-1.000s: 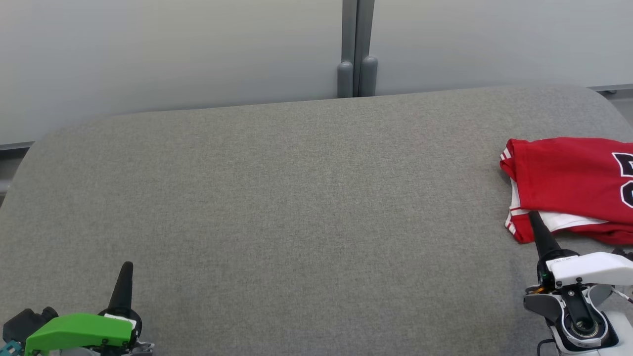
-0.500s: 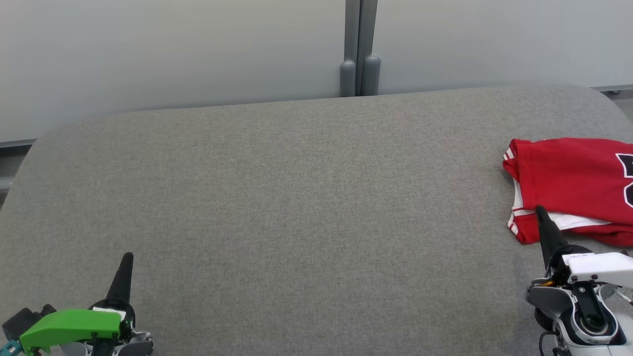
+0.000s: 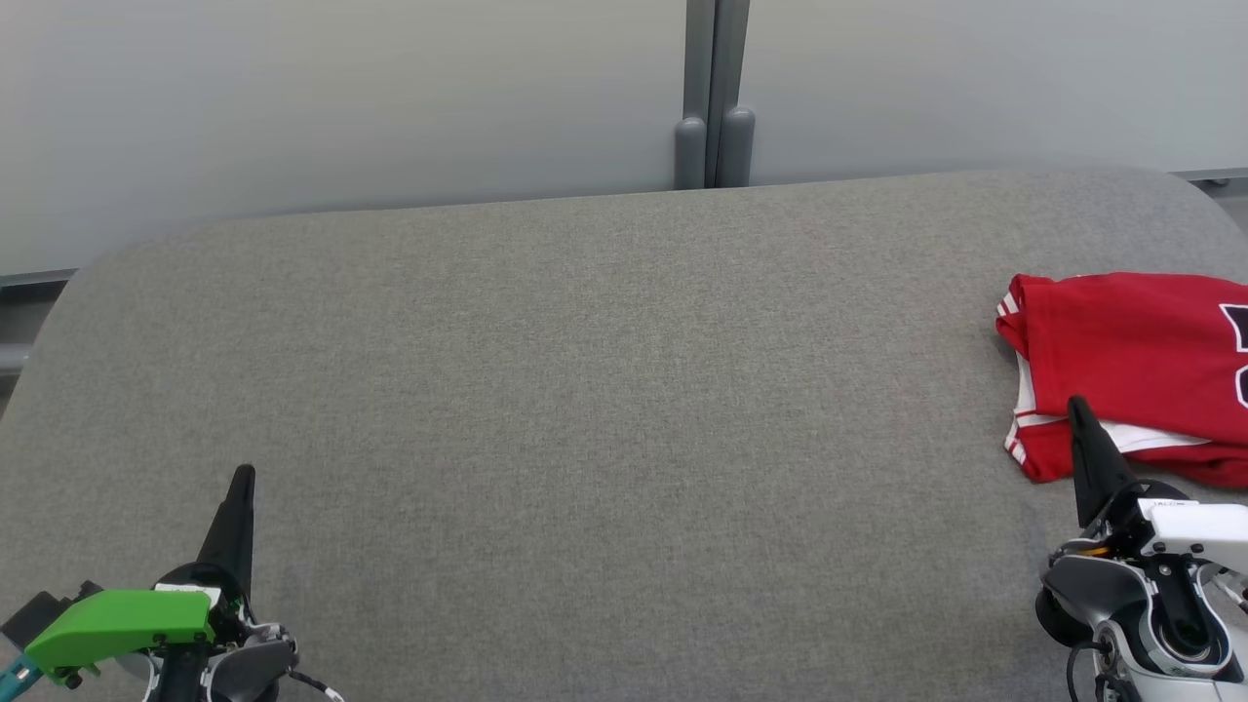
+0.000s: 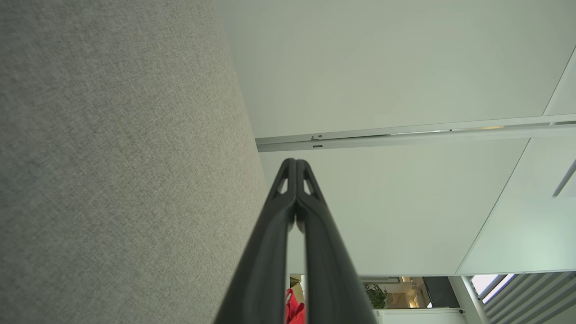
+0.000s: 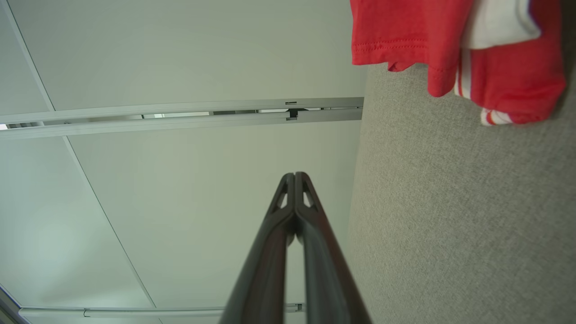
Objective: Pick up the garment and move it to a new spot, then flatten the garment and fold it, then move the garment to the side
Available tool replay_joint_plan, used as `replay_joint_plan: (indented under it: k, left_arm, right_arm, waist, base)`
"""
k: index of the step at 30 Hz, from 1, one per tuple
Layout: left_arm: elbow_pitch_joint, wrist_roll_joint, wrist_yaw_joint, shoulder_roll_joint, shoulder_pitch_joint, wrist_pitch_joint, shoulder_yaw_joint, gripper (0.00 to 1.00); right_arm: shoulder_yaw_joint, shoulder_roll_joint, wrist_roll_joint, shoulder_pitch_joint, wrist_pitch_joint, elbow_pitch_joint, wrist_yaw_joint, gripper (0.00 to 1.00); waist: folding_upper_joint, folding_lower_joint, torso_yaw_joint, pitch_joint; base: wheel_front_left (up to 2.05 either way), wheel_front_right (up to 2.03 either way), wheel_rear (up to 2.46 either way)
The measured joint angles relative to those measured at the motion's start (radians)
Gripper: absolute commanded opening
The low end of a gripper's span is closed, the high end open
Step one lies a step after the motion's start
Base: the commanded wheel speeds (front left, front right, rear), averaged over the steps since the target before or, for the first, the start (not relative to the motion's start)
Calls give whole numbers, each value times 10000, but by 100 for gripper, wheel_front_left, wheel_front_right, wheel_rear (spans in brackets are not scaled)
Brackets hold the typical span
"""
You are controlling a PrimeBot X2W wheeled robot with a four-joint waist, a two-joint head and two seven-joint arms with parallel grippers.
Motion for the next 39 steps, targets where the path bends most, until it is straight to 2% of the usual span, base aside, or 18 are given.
replay_joint_plan:
  k: [39]
  left_arm:
    - [-6, -17, -23, -13, -76, -2, 19, 0]
  right_arm:
    - [-25, 29, 6, -5, 31, 33, 17, 0]
  waist:
    - [0, 0, -1, 0]
  base:
    - [0, 0, 0]
